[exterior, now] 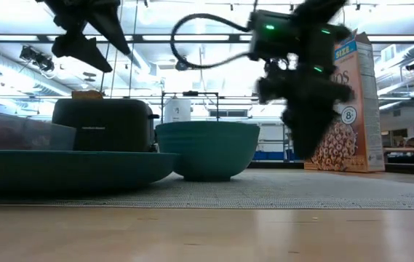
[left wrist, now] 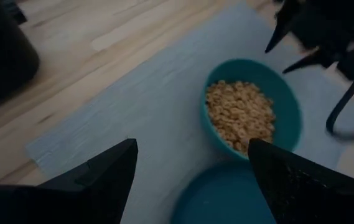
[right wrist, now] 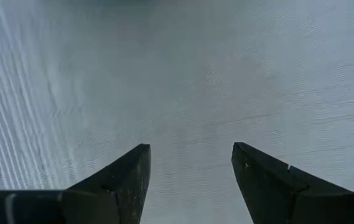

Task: Arrange a breakfast setting
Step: Move the mat to the center of the table

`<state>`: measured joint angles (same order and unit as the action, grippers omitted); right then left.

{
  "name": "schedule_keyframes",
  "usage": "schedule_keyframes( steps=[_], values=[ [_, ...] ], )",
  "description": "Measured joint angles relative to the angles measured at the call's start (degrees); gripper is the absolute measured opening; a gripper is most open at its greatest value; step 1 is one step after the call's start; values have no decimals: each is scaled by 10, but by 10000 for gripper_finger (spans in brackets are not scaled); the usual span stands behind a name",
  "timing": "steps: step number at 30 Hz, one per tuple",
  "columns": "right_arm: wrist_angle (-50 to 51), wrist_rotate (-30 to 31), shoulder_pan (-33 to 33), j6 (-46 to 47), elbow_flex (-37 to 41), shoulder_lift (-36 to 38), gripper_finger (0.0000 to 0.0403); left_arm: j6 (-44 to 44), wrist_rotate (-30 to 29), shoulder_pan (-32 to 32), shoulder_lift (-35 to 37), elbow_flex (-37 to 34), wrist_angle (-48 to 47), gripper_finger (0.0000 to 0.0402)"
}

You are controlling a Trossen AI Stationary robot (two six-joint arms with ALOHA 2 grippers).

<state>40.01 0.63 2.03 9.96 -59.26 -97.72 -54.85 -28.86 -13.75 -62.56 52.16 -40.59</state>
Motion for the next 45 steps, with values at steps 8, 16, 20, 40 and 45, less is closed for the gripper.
schedule_keyframes(
  steps=[8, 16, 20, 40, 45],
  values=[
    [-40, 7, 102, 106, 84, 3, 231, 0, -7, -23, 0, 0, 5, 314],
    [-42, 10, 132, 142, 85, 2, 231, 7, -11, -26, 6, 0, 5, 314],
    [-1, 8, 132, 130, 67, -1, 231, 31, -11, -26, 14, -1, 5, 314],
    [16, -27, 121, 36, 95, 21, 231, 152, 162, -111, 36, 112, -70, 314],
    [15, -20, 112, 4, 108, 23, 231, 95, 156, -147, 36, 113, -87, 314]
  ],
)
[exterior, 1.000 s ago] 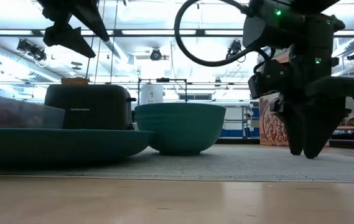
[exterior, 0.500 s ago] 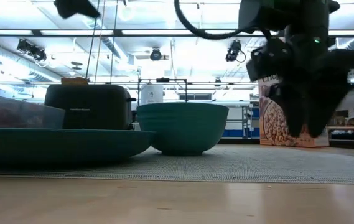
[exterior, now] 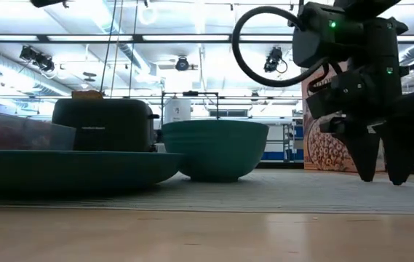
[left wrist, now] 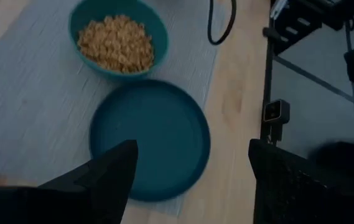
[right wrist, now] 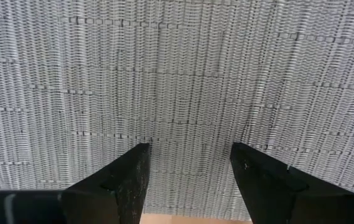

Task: Arrange a breakfast setting
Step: Move the mat to the center of the table, then put the red apple on the mat

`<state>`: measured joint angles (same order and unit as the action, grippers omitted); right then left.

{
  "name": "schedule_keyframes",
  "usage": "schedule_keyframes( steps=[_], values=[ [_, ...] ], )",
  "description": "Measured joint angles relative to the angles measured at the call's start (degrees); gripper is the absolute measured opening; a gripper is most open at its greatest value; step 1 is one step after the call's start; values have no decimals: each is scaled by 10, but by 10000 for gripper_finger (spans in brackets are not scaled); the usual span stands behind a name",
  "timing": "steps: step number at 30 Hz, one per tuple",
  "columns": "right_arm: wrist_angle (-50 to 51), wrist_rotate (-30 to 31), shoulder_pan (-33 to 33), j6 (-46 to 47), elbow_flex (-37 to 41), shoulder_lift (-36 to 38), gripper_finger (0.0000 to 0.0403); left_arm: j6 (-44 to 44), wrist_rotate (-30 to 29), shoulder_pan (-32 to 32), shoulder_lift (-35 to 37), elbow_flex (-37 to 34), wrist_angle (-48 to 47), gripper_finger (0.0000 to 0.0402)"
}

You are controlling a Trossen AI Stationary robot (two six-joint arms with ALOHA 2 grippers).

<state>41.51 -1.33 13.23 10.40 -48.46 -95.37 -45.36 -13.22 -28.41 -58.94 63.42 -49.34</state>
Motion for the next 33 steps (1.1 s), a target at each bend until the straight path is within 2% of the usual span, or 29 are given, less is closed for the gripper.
schedule_keyframes(
  steps=[3, 9, 15, 19, 23, 28, 33],
  values=[
    [5, 13, -11, -15, 1, 0, 231, -34, -6, -17, 0, 0, -24, 314],
    [14, 15, -25, -27, -2, 9, 231, -108, -26, -27, 0, 0, -132, 314],
    [93, 18, -24, -29, -52, 43, 231, -91, -24, -27, 0, 0, -186, 314],
    [140, 25, -12, -17, -108, 84, 231, -58, 11, -19, -4, 0, -249, 314],
    [142, 61, 0, 3, -148, 120, 231, 13, 62, 33, -8, -33, -332, 314],
    [137, 116, 3, 45, -172, 143, 232, 134, 79, 120, -3, -100, -312, 314],
    [137, 110, 2, 79, -182, 149, 256, 223, 83, 211, -8, -145, -295, 314]
  ],
)
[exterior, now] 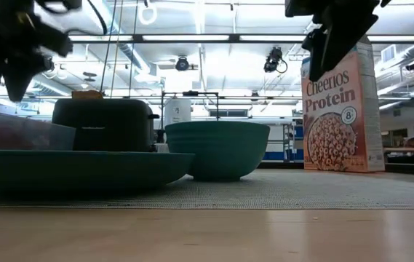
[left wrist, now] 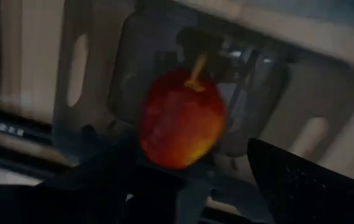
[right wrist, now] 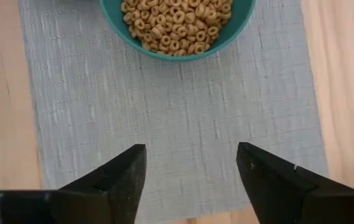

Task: Arrange a breakfast setting
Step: Put the red apple on the mat

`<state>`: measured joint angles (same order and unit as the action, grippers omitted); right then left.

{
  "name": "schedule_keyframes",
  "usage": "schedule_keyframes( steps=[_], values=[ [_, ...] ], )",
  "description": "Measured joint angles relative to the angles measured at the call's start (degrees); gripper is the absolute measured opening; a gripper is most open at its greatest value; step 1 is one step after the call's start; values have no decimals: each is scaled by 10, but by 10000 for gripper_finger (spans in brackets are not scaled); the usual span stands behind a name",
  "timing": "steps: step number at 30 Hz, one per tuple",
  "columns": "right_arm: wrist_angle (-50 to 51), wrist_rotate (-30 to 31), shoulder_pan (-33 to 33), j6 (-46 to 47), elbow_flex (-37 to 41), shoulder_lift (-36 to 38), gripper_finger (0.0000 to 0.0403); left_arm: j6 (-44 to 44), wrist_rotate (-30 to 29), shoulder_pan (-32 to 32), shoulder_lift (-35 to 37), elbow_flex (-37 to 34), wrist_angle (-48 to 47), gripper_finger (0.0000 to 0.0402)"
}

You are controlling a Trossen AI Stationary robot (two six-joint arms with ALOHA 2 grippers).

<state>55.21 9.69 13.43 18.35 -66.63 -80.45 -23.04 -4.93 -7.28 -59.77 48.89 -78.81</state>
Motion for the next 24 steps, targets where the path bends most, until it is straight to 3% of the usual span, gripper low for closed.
schedule_keyframes(
  steps=[8, 12, 17, 19, 21, 24],
  values=[
    [0, -6, -4, 11, 0, 0, 337, 129, 11, 119, -6, -52, 19, 314],
    [1, -5, -5, 24, 0, 0, 371, 169, 17, 122, -6, -40, 36, 295],
    [0, -5, -5, 32, 0, 0, 389, 208, 23, 103, -6, -7, 42, 194],
    [-1, -4, -5, 37, 0, 0, 390, 207, 23, 98, -6, -5, 44, 172],
    [-1, 0, -5, 43, 0, 0, 390, 196, 23, 96, -6, -6, 37, 170],
    [-1, 2, -5, 46, 0, 0, 390, 188, 26, 95, -12, -7, 39, 198]
  ],
)
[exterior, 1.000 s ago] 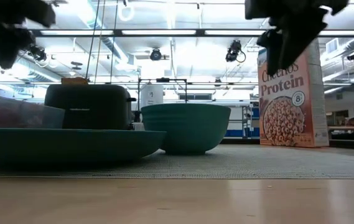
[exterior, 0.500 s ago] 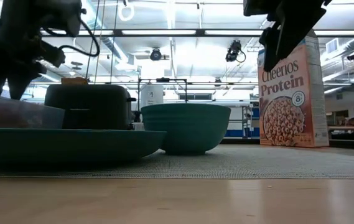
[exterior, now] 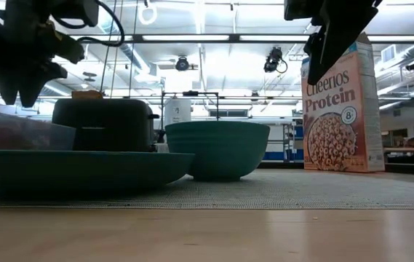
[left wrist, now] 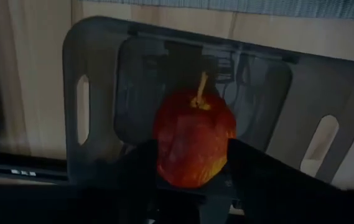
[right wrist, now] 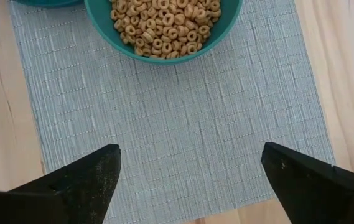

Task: Arrange a breakfast setting
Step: Put the red apple on the mat

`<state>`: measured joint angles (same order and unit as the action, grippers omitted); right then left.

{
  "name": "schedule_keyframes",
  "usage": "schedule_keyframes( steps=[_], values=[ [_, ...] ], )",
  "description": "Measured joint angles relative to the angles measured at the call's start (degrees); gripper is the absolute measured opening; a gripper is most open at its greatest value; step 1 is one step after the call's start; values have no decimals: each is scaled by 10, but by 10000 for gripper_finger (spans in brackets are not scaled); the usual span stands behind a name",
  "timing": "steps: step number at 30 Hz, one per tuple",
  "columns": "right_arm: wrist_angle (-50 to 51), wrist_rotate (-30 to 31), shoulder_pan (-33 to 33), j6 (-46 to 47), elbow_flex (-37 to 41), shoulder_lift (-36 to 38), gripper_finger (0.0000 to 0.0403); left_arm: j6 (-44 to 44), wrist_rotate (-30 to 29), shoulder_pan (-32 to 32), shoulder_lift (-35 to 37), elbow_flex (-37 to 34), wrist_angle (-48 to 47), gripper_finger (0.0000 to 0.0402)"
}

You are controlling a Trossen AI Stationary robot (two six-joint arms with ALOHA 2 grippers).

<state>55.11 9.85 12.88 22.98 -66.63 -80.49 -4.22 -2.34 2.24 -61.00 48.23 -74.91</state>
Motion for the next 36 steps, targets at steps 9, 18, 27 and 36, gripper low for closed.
schedule_keyframes(
  steps=[9, 18, 27, 36],
  values=[
    [-2, 0, 0, 0, 0, 0, 389, -21, 13, 0, -69, 0, -24, 341],
    [-2, 0, 3, 15, 0, 0, 389, 19, 15, -1, -147, -8, -10, 378],
    [-4, -5, 3, 6, 0, 0, 389, 19, 9, -2, -209, -40, 67, 378],
    [-5, -10, 3, 7, 0, 0, 389, 22, 15, -2, -262, -30, 45, 378]
  ],
)
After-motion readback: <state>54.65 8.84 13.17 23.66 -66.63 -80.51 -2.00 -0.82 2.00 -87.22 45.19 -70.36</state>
